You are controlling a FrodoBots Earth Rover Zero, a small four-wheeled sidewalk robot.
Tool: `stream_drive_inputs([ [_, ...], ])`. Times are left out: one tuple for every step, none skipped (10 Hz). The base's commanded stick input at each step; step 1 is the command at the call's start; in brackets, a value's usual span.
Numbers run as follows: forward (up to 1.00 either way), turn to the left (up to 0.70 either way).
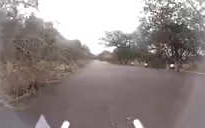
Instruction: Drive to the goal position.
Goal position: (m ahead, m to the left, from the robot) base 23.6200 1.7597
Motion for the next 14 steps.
stream_drive_inputs([
  [0.50, 0.50],
  [0.50, 0.50],
  [0.50, 0.24],
  [0.50, 0.01],
  [0.50, 0.00],
  [0.50, 0.00],
  [0.50, 0.00],
  [0.50, 0.00],
  [0.50, 0.00],
  [0.50, 0.00],
  [0.50, 0.00],
  [0.50, 0.00],
  [0.50, 0.00],
  [0.50, 0.00],
])
